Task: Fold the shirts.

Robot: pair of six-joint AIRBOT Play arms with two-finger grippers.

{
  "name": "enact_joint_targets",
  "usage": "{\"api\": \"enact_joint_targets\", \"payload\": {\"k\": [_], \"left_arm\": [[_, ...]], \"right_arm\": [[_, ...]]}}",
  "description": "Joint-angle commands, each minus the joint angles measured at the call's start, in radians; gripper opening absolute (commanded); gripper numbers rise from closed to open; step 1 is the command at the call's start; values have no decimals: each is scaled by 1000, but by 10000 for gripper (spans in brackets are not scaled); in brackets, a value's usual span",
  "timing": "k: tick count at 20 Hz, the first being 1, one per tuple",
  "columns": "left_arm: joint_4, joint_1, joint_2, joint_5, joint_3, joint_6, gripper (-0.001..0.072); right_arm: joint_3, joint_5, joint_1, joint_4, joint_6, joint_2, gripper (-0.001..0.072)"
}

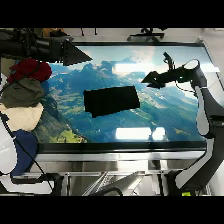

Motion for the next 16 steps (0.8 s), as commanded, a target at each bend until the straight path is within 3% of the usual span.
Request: {"api": "enact_joint_targets", "payload": {"k": [1,9,12,14,16], "left_arm": [[0,-2,0,-2,0,-5,14],[0,-5,0,-2,0,-6,14],[0,-6,0,-2,0,-13,15],[0,-6,0,-2,0,-13,14],[0,-6,0,-11,0,-13,14]], "right_arm": [[-56,13,-18,-29,-54,-72,621],[-59,-40,135,86,-150,-212,599],[-57,-41,143,210,-217,-204,126],[-54,-43,122,285,-249,-160,34],[-31,-56,80,287,-253,-89,20]]}}
